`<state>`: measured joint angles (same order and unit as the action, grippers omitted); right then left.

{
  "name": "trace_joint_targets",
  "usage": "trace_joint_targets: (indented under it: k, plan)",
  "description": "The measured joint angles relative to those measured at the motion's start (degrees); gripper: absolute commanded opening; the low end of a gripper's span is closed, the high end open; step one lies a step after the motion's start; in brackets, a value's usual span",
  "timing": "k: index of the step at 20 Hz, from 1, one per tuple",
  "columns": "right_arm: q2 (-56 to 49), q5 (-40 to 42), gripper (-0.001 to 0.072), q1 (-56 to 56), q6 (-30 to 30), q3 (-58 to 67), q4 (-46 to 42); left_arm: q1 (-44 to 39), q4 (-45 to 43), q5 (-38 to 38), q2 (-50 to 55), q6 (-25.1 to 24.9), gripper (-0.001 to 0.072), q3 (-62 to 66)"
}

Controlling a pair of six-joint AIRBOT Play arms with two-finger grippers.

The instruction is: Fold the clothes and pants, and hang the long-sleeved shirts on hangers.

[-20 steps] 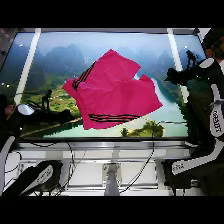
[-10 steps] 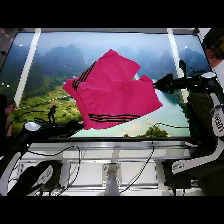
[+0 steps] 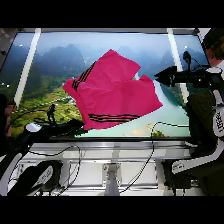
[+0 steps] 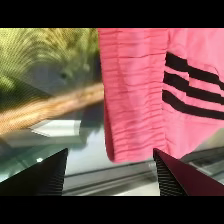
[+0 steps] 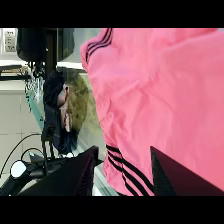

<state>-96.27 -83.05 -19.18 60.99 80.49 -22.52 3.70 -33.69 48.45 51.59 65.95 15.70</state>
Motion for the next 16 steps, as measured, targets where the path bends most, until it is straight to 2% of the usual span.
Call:
trace_joint_targets:
  k: [1,2,9,11,13,14,15,16]
  plan:
    - [0.00,-0.02,0.0383,0.00,0.00,0.66,0.07,-0.33,0.63,-0.39,0.00,-0.13,0.0586,0.00]
    - [0.00,0.00,0.0383,0.00,0.00,1.20,0.09,-0.87,1.33,-0.72,0.00,-0.22,0.0544,0.00]
    - [0.00,0.04,0.0383,0.00,0.55,2.43,0.20,-8.66,5.53,-5.11,5.42,-0.87,0.0541,0.07]
    - [0.00,0.07,0.0383,0.00,0.81,2.51,0.20,-9.70,8.04,-5.42,8.11,-1.20,0.0415,0.26]
    - [0.00,0.15,0.0383,0.00,0.94,2.54,0.00,-10.27,10.03,-6.14,10.10,-3.06,0.0157,1.03]
    - [0.00,0.24,0.0382,0.00,0.96,2.54,-0.33,-10.47,10.25,-6.51,10.71,-3.89,0.0075,1.68]
    - [0.00,0.39,0.0376,0.00,1.05,2.56,-1.22,-10.58,11.30,-6.88,11.15,-4.50,0.0009,2.56]
    - [0.00,0.83,0.0369,0.00,1.11,2.56,-2.43,-10.64,12.33,-6.86,11.39,-4.98,0.0009,3.54]
